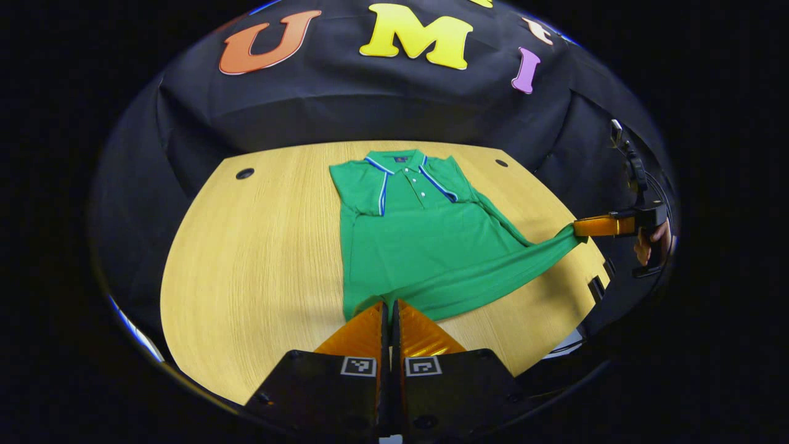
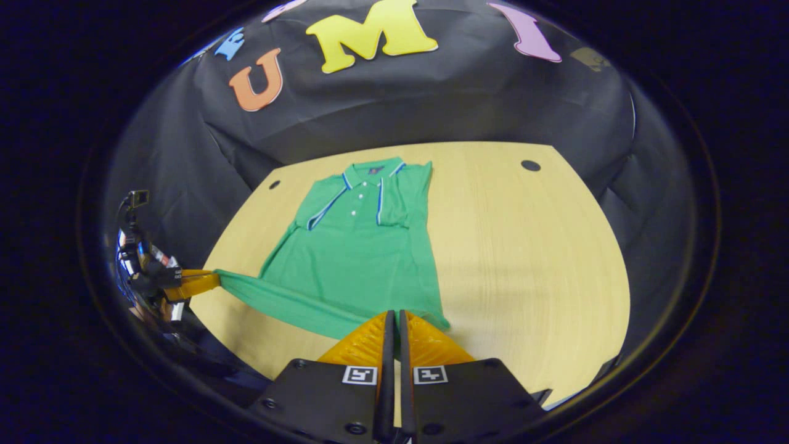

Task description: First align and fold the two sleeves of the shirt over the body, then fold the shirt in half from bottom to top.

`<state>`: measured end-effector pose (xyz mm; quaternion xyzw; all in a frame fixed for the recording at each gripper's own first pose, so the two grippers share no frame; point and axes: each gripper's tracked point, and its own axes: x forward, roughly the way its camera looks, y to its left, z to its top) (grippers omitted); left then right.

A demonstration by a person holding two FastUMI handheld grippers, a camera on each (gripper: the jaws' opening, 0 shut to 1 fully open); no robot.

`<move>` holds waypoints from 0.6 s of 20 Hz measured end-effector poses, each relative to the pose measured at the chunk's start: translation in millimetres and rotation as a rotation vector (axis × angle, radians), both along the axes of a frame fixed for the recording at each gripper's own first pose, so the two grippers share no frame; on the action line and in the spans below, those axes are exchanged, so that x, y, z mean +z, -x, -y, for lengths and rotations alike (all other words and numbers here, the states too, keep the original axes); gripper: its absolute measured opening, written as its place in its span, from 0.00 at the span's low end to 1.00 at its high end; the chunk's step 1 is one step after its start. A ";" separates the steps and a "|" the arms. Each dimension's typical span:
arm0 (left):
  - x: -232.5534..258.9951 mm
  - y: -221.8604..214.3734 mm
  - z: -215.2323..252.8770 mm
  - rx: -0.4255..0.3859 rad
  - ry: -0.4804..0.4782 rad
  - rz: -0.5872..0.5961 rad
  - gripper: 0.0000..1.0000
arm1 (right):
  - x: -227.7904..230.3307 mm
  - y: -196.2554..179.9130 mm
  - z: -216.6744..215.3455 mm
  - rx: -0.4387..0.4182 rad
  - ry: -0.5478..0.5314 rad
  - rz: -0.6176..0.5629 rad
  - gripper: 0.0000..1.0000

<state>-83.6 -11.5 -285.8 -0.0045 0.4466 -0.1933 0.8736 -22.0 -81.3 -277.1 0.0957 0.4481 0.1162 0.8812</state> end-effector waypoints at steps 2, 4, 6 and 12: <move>8.8 -22.1 0.0 0.003 0.002 0.025 0.03 | 12.3 -22.8 -0.2 -0.005 -0.005 0.029 0.07; 15.4 -43.0 -0.9 0.011 0.013 0.043 0.03 | 23.8 -42.3 -2.7 -0.010 -0.020 0.048 0.07; 21.2 -63.9 -0.3 0.018 0.023 0.063 0.03 | 31.3 -61.2 -2.9 -0.011 -0.024 0.062 0.07; 37.2 -126.4 -1.7 0.028 0.033 0.126 0.03 | 49.0 -117.2 -4.9 -0.016 -0.029 0.105 0.07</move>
